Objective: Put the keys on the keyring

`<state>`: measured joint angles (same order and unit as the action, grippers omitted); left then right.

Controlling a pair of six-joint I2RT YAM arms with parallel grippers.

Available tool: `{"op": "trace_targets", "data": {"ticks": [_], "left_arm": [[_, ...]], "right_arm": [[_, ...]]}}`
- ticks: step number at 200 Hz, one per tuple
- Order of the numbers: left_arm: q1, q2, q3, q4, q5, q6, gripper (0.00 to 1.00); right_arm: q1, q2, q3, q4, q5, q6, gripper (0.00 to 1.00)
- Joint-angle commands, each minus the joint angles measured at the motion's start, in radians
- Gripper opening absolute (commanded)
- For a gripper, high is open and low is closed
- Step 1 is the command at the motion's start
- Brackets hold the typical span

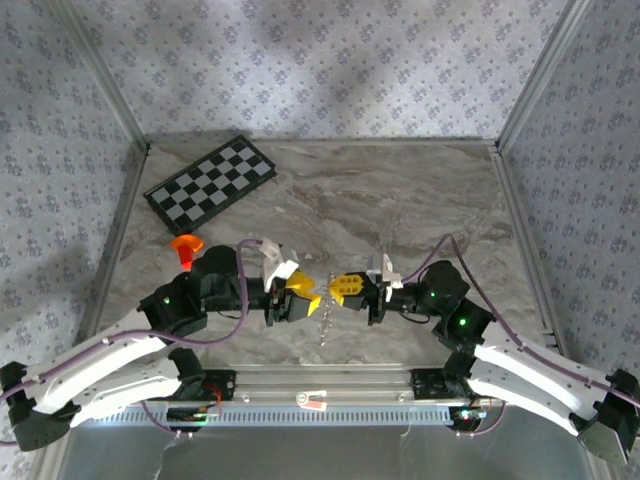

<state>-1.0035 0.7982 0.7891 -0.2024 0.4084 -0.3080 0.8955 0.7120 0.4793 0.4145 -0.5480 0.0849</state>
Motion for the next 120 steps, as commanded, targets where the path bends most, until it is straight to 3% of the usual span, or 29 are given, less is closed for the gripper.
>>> {"op": "trace_targets", "data": {"ticks": [1,120], "left_arm": [[-0.005,0.005,-0.002,0.065,0.053,-0.016,0.43],[-0.006,0.005,-0.013,0.112,0.102,-0.031,0.29]], "right_arm": [[0.008,-0.011,0.036,0.056,-0.02,-0.014,0.0],[0.008,-0.011,0.031,0.058,-0.004,-0.016,0.0]]}}
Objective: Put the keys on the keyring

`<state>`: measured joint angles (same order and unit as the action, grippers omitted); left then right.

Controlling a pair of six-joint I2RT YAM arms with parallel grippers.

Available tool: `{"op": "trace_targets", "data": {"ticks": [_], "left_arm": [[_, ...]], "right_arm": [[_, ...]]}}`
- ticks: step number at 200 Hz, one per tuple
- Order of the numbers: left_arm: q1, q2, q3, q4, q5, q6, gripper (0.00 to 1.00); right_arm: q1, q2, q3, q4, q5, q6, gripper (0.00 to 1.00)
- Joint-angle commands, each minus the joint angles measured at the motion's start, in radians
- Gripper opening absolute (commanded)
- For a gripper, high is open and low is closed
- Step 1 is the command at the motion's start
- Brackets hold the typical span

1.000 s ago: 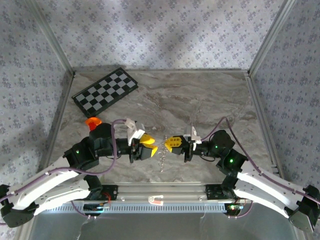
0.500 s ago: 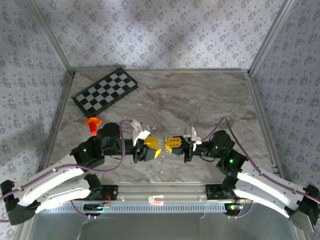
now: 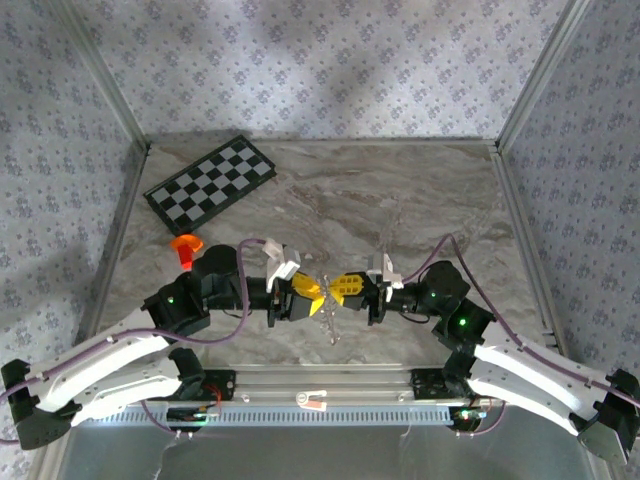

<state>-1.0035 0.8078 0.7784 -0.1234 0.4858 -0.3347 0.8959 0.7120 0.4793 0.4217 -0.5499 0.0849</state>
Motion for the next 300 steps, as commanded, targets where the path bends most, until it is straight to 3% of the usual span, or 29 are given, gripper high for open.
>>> {"op": "trace_targets", "data": {"ticks": [1,137,189,231,262,286,300], "left_arm": [[-0.006,-0.004,-0.002,0.033,0.025,-0.004,0.28],[-0.006,-0.008,-0.005,0.016,0.01,0.006,0.15],[-0.006,-0.013,-0.001,0.007,-0.003,0.018,0.0],[-0.006,-0.031,0.022,-0.049,-0.034,0.081,0.0],[-0.006,-0.038,0.058,-0.104,-0.041,0.148,0.0],[-0.006,-0.032,0.102,-0.174,-0.053,0.221,0.0],[-0.006,-0.033,0.125,-0.21,-0.055,0.265,0.0]], "right_arm": [[0.008,-0.011,0.031,0.051,-0.002,-0.016,0.0],[0.006,-0.013,0.021,0.056,0.041,-0.011,0.0],[0.005,-0.017,0.015,0.05,0.068,-0.006,0.0],[0.003,-0.036,0.013,0.019,0.109,-0.004,0.0],[0.001,-0.063,0.009,-0.018,0.135,-0.006,0.14],[0.003,-0.083,0.017,-0.063,0.154,-0.011,0.4],[0.005,-0.102,0.024,-0.103,0.167,-0.02,0.49]]}}
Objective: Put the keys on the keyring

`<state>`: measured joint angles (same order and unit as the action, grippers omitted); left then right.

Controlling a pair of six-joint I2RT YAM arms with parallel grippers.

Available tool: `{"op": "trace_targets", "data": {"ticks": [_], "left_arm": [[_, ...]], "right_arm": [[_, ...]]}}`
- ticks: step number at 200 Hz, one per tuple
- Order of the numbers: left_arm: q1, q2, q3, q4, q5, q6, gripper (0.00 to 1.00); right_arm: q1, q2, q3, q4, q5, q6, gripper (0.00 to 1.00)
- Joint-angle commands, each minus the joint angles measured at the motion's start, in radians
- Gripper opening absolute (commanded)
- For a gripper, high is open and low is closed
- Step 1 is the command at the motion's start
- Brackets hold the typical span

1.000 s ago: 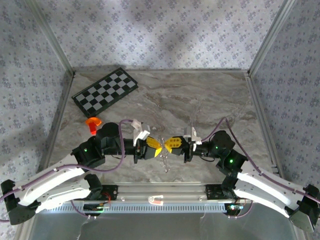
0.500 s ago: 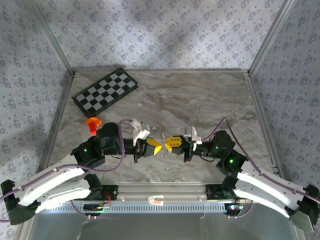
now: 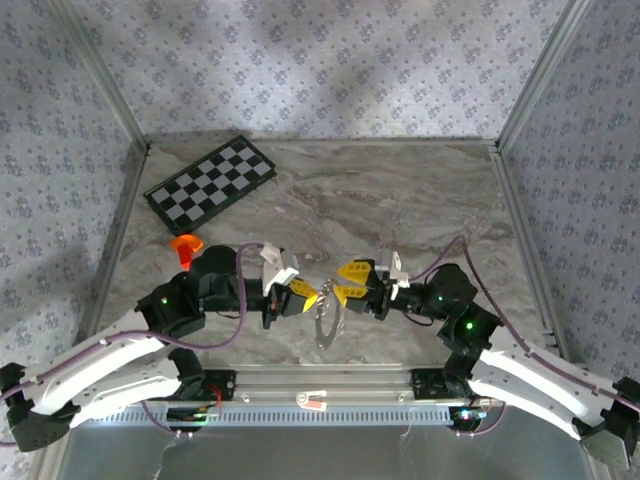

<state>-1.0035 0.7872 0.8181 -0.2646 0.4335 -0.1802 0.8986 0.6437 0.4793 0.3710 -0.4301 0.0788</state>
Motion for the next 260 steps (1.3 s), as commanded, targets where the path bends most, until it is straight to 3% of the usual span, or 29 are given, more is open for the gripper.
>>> {"op": "trace_targets", "data": {"ticks": [1,34,66,91,133,191,260], "left_arm": [[-0.006,-0.013,0.086,-0.072,-0.002,0.114,0.0],[-0.005,-0.018,0.144,-0.131,0.018,0.229,0.0],[-0.005,-0.01,0.198,-0.155,0.05,0.309,0.0],[-0.006,0.012,0.236,-0.167,0.075,0.349,0.0],[-0.006,0.043,0.263,-0.174,0.102,0.379,0.0],[-0.006,0.051,0.26,-0.177,0.113,0.378,0.0],[-0.006,0.045,0.258,-0.187,0.109,0.374,0.0]], "right_arm": [[0.002,-0.035,0.025,-0.056,0.048,-0.014,0.49],[0.012,-0.065,0.055,-0.164,0.06,-0.063,0.49],[0.04,-0.067,0.072,-0.196,0.025,-0.109,0.33],[0.075,-0.055,0.083,-0.192,0.015,-0.146,0.14],[0.124,-0.013,0.108,-0.167,0.004,-0.172,0.05],[0.157,0.007,0.107,-0.138,-0.002,-0.186,0.0],[0.186,0.019,0.122,-0.125,-0.037,-0.199,0.01]]}}
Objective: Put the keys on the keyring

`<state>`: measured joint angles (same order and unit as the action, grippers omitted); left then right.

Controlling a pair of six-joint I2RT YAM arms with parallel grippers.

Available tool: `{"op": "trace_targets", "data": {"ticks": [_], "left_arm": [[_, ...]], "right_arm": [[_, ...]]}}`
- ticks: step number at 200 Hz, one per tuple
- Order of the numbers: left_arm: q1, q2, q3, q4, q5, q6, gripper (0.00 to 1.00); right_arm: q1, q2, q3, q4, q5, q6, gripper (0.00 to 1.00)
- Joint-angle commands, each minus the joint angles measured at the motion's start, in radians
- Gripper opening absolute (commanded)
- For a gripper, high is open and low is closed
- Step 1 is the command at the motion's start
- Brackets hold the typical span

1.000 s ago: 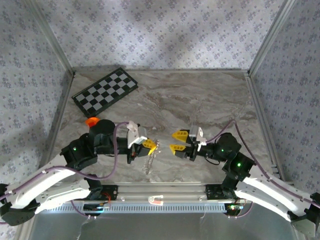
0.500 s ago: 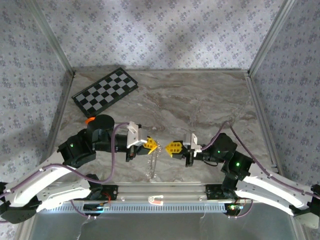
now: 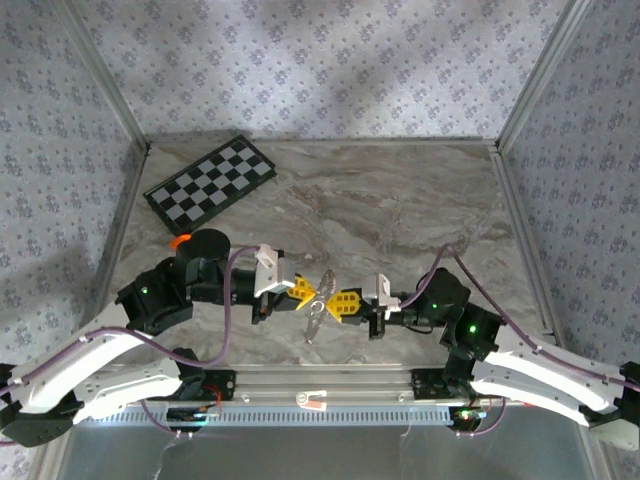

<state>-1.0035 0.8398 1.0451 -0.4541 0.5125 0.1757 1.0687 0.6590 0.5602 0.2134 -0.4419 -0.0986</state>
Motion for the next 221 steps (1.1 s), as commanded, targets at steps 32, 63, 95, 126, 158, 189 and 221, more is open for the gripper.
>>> {"op": "trace_targets", "data": {"ticks": [32,63,95,126,158,189,221], "left_arm": [[-0.006,-0.01,0.028,0.003,0.029,0.015,0.0],[-0.006,-0.012,0.026,0.003,0.028,0.013,0.0],[-0.006,-0.009,0.021,0.005,0.021,0.014,0.0],[-0.006,-0.008,0.01,0.007,0.018,0.012,0.0],[-0.006,-0.011,0.006,0.011,0.012,0.011,0.0],[-0.006,-0.019,0.005,0.008,0.014,0.01,0.0],[-0.006,-0.027,0.005,-0.002,0.014,0.016,0.0]], "right_arm": [[0.035,0.017,0.044,0.04,-0.029,-0.025,0.09],[0.055,0.033,0.052,0.041,-0.042,-0.03,0.1],[0.081,0.043,0.058,0.048,-0.043,-0.038,0.1],[0.107,0.065,0.064,0.056,-0.043,-0.044,0.1],[0.134,0.077,0.073,0.034,-0.04,-0.057,0.11],[0.141,0.023,0.066,-0.029,0.01,-0.058,0.19],[0.139,-0.064,0.046,-0.077,0.097,-0.041,0.47]]}}
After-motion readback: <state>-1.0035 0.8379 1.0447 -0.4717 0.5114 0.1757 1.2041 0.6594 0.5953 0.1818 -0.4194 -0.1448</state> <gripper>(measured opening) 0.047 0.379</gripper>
